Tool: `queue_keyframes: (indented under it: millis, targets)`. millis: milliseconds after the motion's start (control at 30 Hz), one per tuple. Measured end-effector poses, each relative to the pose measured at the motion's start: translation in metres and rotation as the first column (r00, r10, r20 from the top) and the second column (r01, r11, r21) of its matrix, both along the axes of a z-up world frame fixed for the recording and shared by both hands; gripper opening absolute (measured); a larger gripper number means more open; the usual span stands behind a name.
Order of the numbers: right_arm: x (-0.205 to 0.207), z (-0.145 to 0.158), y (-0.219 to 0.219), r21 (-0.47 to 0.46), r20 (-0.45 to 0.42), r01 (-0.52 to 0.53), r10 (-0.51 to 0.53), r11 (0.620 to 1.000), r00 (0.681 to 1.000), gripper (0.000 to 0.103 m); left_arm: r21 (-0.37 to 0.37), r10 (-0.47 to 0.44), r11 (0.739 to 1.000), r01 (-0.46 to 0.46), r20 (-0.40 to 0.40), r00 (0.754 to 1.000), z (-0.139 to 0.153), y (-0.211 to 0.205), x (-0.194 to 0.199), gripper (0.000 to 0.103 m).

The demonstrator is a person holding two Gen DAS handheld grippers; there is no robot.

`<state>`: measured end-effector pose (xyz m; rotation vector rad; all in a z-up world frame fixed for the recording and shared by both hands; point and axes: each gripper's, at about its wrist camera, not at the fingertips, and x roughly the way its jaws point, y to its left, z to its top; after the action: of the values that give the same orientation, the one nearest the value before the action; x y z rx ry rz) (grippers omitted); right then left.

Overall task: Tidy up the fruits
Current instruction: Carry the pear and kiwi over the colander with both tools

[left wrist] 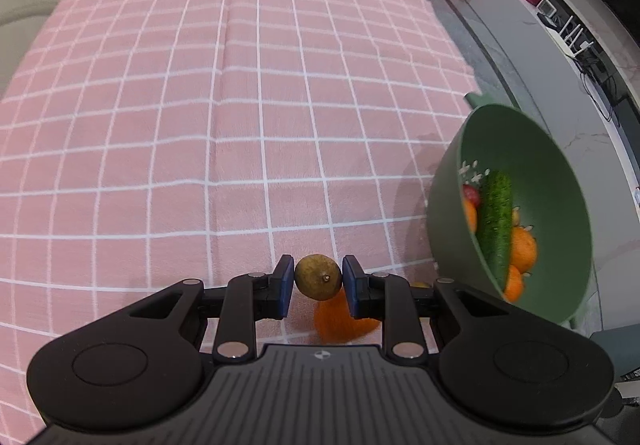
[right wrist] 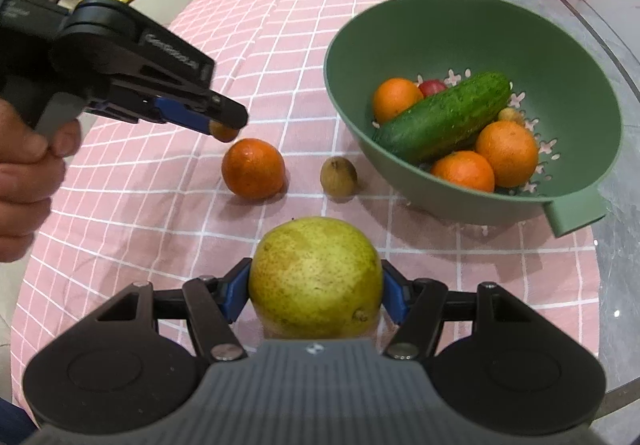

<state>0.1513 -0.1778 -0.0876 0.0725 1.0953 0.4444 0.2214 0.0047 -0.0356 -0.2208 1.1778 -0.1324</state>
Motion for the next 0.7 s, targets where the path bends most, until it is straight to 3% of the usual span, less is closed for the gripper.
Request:
queue_keyframes:
  millis: [467, 700]
  targets:
    - [-0.001, 0.044, -0.013, 0.096, 0.079, 0.001, -0.008, 0.995, 0.997, 0.062, 0.055, -0.041, 0.998, 0.036, 0.079, 0.996, 0.061, -0.025, -0.015, 0.029]
    - [0.006, 0.066, -0.036, 0.143, 0.123, 0.049, -0.066, 0.989, 0.990, 0.062, 0.078, -0.073, 0.995, 0.065, 0.100, 0.992, 0.072, -0.050, -0.011, 0.029]
